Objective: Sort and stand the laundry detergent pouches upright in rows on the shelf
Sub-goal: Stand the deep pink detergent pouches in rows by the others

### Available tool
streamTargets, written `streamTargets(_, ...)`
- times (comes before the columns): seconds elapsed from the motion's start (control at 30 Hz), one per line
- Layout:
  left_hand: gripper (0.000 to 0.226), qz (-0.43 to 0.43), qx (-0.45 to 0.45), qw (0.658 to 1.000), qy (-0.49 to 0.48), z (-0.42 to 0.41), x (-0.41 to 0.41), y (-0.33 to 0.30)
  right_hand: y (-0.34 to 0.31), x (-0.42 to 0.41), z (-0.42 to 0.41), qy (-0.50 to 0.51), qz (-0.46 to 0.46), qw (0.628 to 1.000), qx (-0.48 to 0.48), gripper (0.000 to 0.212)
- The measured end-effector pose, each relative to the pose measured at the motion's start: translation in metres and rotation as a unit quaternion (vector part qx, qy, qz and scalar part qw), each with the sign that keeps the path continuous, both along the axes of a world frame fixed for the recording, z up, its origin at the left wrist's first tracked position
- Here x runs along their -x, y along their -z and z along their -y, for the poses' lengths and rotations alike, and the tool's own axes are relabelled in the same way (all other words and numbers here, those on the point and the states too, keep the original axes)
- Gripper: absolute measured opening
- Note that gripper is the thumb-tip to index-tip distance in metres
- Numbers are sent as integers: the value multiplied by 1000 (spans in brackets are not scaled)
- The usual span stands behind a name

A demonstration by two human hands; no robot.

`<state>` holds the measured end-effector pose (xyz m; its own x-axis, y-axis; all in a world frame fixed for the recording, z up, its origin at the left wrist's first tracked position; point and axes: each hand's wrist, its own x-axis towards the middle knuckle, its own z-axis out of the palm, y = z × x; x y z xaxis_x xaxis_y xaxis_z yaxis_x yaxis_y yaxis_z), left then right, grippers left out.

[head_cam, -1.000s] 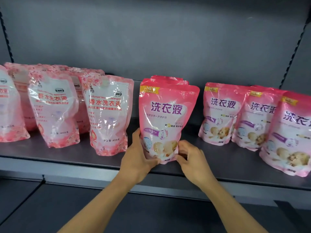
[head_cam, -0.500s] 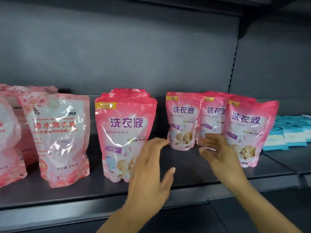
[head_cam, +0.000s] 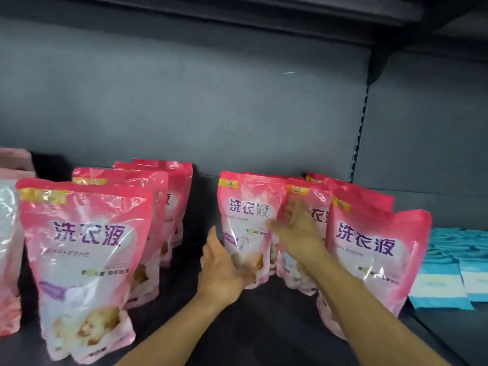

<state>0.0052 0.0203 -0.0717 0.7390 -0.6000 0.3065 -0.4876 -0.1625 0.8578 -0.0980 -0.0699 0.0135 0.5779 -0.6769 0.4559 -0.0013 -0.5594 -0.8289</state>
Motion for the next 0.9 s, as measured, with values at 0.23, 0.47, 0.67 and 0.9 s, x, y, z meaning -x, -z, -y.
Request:
streamTargets(0.23,136,-25,-7,998,-62,22,-7,23,-1,-42,11,22,134,983,-125,32)
streamTargets(0.47,125,8,-28,990,-140,26,-36,16,-7,-86,13,-5,144,976,-163,21)
streamTargets(0.67,119,10,-62,984,-164,41,-66,14,-9,-131,26,18,139,973,-181,39)
streamTargets(0.9,117,33,-99,979,-173,62,-79,12,-8,-148,43,110,126,981,-93,7)
